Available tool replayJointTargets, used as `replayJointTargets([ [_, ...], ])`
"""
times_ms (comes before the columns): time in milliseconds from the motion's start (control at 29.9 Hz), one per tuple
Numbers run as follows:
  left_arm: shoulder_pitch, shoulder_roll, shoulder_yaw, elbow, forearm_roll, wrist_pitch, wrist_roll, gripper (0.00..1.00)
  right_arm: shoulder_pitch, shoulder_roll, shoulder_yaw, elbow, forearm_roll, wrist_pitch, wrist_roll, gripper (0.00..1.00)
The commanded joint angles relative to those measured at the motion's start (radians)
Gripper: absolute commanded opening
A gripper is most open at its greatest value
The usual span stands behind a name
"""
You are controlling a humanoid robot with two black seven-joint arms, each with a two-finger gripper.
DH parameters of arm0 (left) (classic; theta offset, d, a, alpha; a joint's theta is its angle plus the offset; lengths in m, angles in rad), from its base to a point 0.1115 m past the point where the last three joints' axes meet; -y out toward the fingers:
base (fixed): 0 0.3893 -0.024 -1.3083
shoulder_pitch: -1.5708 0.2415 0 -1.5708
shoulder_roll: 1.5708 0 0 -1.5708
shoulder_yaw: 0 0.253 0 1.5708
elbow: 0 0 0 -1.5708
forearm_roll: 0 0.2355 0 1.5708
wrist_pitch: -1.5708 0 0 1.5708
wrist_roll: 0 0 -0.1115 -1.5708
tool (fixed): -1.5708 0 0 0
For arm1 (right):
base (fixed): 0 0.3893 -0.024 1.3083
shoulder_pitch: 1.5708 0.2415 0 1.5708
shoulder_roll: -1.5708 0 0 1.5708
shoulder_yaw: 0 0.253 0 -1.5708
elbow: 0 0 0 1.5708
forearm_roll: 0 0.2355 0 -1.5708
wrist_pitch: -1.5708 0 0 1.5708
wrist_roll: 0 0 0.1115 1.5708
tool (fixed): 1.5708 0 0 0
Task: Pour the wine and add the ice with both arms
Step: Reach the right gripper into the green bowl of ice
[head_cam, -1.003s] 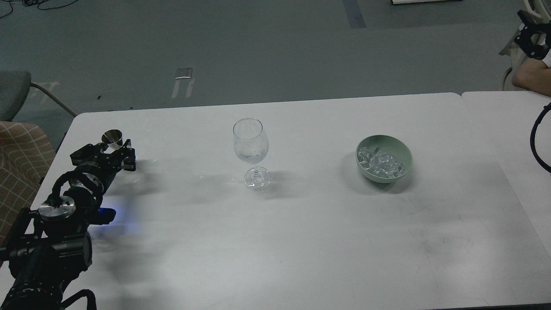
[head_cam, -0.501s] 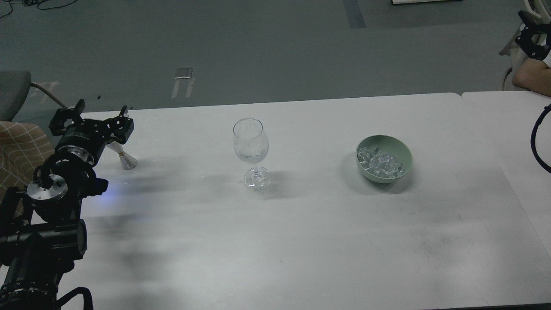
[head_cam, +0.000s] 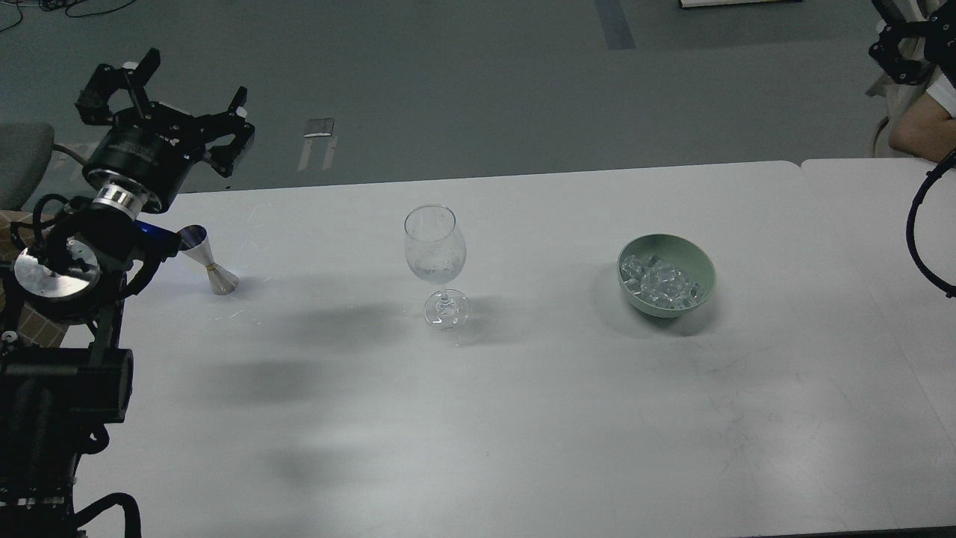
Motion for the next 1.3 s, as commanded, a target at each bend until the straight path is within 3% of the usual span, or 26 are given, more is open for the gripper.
replayJointTargets([
  [0, -0.072, 0.021, 0.092, 0.036, 0.126, -0.009, -0.003, 0.98, 0.013, -0.02, -0.003, 0.036, -0.087, 0.001, 0.0, 1.0],
  [167, -0.089, 0.041, 0.113, 0.056, 0.19, 0.001, -0.006, 0.98, 0.075, -0.031, -0.08, 0.075, -0.344, 0.007, 0.012, 1.0],
  [267, -0.089, 0.039, 0.106, 0.056, 0.176, 0.071, -0.008, 0.98, 0.098, -0.032, -0.142, 0.123, -0.494, 0.008, 0.049, 1.0],
  [368, -0.079, 0.049, 0.096, 0.051, 0.171, 0.108, -0.002, 0.98, 0.102, -0.063, -0.251, 0.221, -0.639, 0.01, 0.055, 1.0],
  [501, -0.068, 0.049, 0.085, 0.049, 0.173, 0.054, -0.012, 0.98, 0.105, -0.181, -0.38, 0.343, -0.848, 0.01, 0.056, 1.0],
  [735, -0.045, 0.047, 0.073, 0.048, 0.17, 0.057, -0.025, 0.98, 0.154, -0.186, -0.595, 0.355, -0.971, 0.011, 0.078, 1.0],
  [1003, -0.008, 0.027, 0.028, 0.045, 0.168, 0.056, -0.049, 0.98, 0.109, -0.135, -0.716, 0.36, -0.987, -0.033, 0.083, 0.98],
  [1270, 0.024, -0.008, 0.001, 0.045, 0.168, 0.048, -0.063, 0.98, 0.004, -0.031, -0.793, 0.339, -1.249, -0.044, 0.081, 0.98],
])
